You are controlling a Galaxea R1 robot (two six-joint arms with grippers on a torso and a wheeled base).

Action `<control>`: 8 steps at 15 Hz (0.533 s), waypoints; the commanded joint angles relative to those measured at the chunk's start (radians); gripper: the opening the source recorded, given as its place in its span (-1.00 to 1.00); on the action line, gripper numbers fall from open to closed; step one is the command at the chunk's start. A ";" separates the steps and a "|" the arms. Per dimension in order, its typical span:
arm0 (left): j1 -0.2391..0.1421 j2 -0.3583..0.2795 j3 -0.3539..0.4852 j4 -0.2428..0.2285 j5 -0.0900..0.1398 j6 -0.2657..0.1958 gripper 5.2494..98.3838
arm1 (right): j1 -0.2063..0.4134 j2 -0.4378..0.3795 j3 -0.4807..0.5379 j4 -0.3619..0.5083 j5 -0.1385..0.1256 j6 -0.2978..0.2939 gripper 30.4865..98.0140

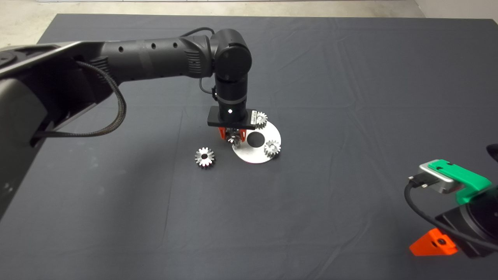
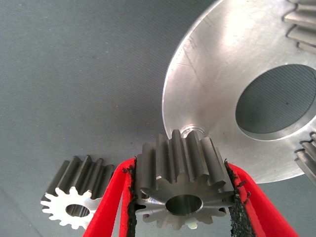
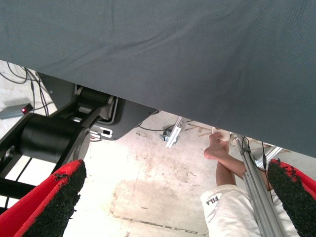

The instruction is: Remove an incorrectly installed larger gear and replace it with the correct smaller gear

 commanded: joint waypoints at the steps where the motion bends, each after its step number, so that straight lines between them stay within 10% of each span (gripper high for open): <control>1: -0.029 0.003 0.001 0.005 -0.018 -0.003 -0.34 | 0.010 0.002 0.003 0.031 -0.059 0.003 0.97; 8: -0.029 0.004 0.006 0.004 -0.030 -0.006 -0.34 | 0.010 0.002 0.003 0.031 -0.059 0.003 0.97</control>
